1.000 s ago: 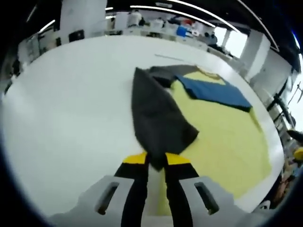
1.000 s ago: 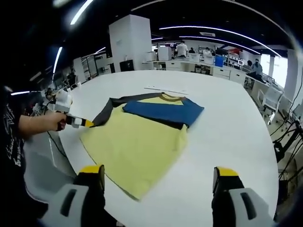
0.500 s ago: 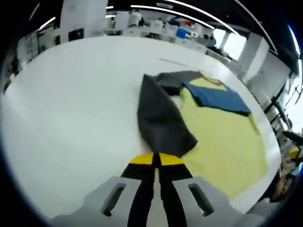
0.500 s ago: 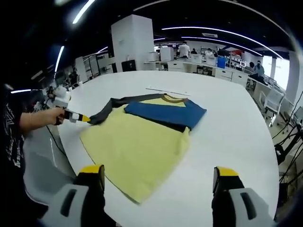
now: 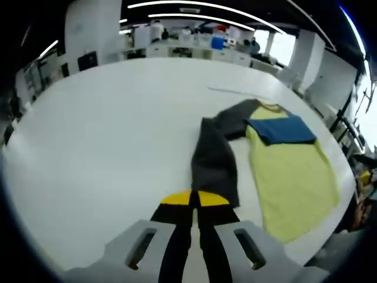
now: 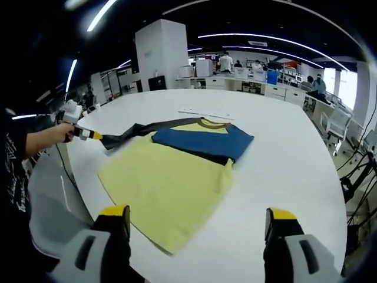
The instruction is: Fold the garment on the visible template until the final outline fits inside the template.
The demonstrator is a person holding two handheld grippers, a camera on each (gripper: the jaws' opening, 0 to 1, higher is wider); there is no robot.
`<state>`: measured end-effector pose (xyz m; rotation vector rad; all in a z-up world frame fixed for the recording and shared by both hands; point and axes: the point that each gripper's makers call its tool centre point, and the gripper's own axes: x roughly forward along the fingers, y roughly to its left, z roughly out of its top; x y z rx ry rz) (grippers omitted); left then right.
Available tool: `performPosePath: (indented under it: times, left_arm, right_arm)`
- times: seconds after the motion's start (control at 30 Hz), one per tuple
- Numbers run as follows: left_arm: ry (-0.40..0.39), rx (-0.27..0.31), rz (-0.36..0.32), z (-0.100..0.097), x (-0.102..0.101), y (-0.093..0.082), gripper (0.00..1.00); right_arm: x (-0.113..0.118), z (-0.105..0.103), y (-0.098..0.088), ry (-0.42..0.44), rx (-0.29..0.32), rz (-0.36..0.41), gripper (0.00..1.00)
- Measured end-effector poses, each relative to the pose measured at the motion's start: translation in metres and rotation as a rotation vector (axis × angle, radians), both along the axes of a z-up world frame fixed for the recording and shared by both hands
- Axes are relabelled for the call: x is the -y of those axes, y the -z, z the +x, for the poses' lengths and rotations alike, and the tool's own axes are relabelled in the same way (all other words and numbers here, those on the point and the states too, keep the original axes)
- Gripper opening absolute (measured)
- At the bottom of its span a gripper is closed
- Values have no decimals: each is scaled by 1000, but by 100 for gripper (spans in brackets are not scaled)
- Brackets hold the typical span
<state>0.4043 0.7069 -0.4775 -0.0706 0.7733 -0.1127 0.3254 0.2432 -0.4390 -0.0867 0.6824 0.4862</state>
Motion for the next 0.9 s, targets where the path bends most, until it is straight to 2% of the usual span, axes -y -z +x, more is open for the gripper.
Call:
performPosePath:
  times: [0.13, 0.23, 0.47, 0.6, 0.7, 0.83, 0.9]
  left_arm:
    - [20, 5, 52, 4, -13, -3, 0]
    - [33, 7, 64, 6, -20, -6, 0]
    - [119, 27, 120, 11, -28, -11, 0]
    - [169, 51, 199, 16, -35, -20, 0]
    - [175, 64, 196, 20, -37, -26, 0]
    - [238, 88, 310, 29, -44, -33, 0]
    - [233, 93, 294, 34, -45, -33, 0]
  right_arm:
    - [2, 0, 0, 4, -8, -10, 95]
    - [2, 0, -2, 5, -3, -14, 95]
    - [8, 0, -3, 22, -6, -21, 95]
    - [11, -1, -4, 30, -10, -24, 95]
    - [12, -2, -4, 33, -12, -27, 95]
    - [13, -3, -2, 35, -21, -31, 95]
    - [13, -3, -2, 34, -21, -33, 95]
